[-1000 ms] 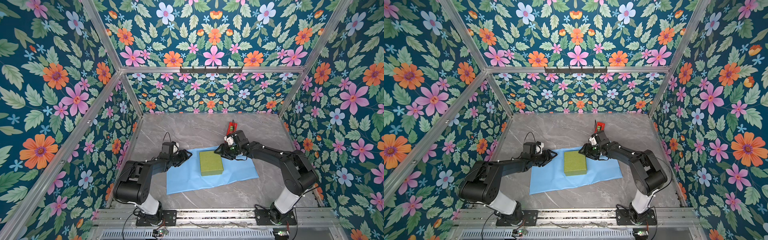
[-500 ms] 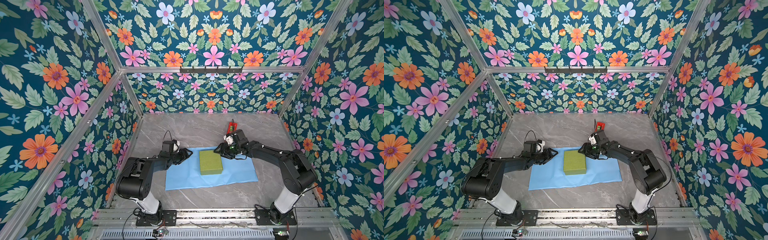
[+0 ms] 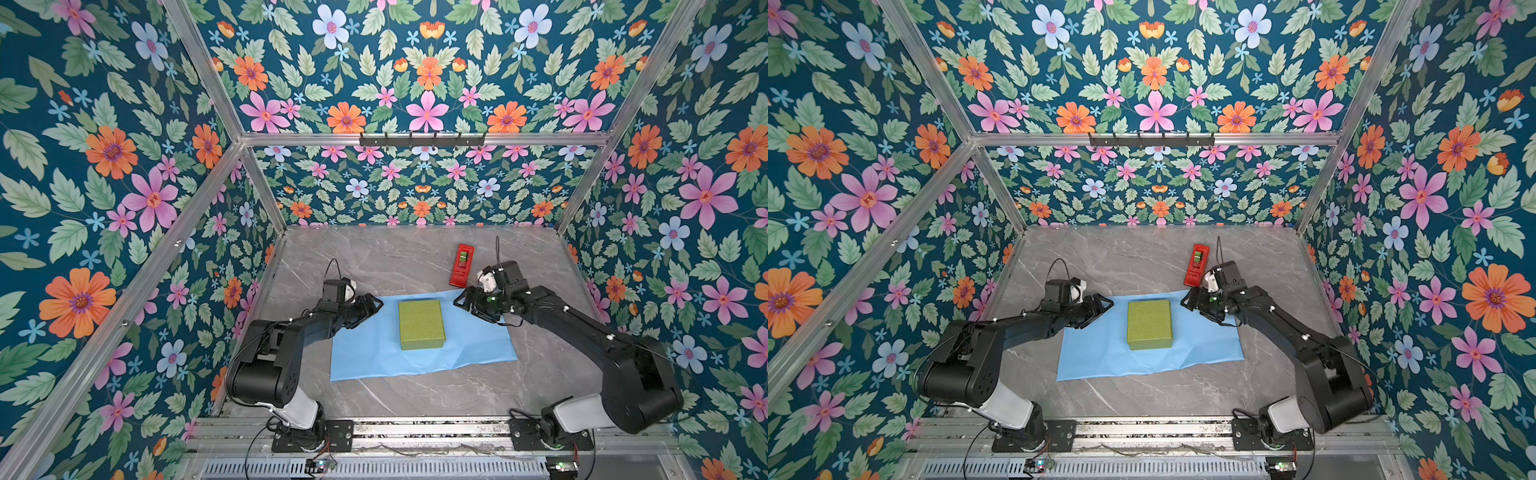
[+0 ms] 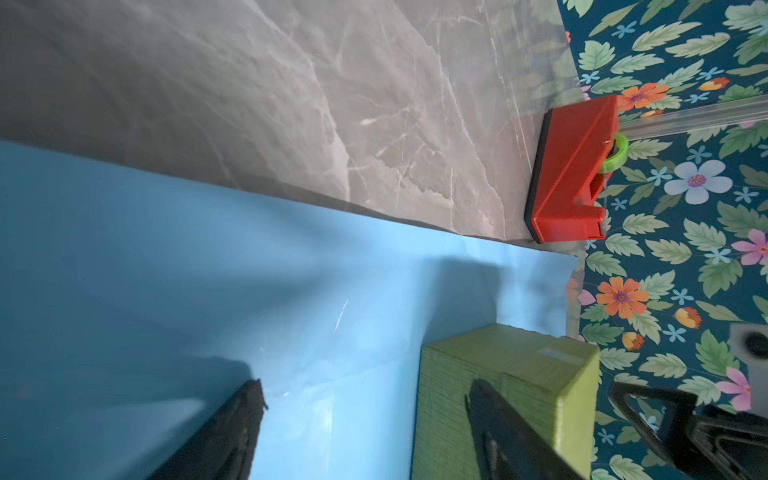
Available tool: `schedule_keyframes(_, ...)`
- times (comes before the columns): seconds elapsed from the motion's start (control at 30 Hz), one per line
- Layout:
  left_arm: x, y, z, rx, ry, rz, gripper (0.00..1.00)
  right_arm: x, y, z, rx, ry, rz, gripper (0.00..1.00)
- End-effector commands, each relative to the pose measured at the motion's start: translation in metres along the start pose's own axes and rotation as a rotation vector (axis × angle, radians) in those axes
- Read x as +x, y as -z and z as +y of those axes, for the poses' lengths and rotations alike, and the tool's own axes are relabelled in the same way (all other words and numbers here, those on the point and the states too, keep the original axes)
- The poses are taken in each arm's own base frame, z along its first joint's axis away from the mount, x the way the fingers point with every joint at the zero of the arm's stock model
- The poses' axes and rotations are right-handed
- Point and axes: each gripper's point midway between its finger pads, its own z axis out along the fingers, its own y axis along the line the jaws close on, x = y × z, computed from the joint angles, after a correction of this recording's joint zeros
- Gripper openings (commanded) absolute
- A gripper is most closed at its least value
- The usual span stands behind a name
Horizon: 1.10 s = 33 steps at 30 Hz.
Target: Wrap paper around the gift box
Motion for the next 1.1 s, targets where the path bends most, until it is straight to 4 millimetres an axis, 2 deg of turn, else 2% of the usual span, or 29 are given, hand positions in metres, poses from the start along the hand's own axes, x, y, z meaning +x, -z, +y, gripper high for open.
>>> schedule_keyframes(0.0, -0.011, 0.006, -0.012, 0.015, -0.011, -0.031, 0.85, 0.026, 0.036, -0.067, 0.262, -0.035, 0.010, 0.81)
schedule_keyframes(0.07, -0.020, 0.012, -0.025, 0.045, -0.010, -0.057, 0.87, 0.036, 0.055, -0.091, 0.307, -0.096, -0.019, 0.84)
schedule_keyframes(0.13, -0.025, 0.017, -0.035, 0.071, -0.012, -0.077, 0.87, 0.047, 0.062, -0.108, 0.303, -0.167, -0.026, 0.87)
schedule_keyframes(0.2, -0.028, 0.021, -0.044, 0.089, -0.015, -0.092, 0.88, 0.057, 0.060, -0.121, 0.276, -0.248, -0.014, 0.89)
schedule_keyframes(0.3, -0.028, 0.026, -0.052, 0.109, -0.017, -0.099, 0.88, 0.072, 0.050, -0.130, 0.267, -0.298, 0.024, 0.89)
schedule_keyframes(0.43, -0.025, 0.031, -0.055, 0.112, -0.021, -0.106, 0.89, 0.082, 0.035, -0.132, 0.215, -0.329, 0.053, 0.88)
schedule_keyframes(0.7, -0.023, 0.034, -0.056, 0.114, -0.019, -0.108, 0.89, 0.080, 0.020, -0.119, 0.076, -0.297, 0.032, 0.79)
schedule_keyframes(1.07, -0.023, 0.038, -0.067, 0.130, -0.032, -0.102, 0.89, 0.065, 0.034, -0.101, -0.028, -0.205, -0.118, 0.59)
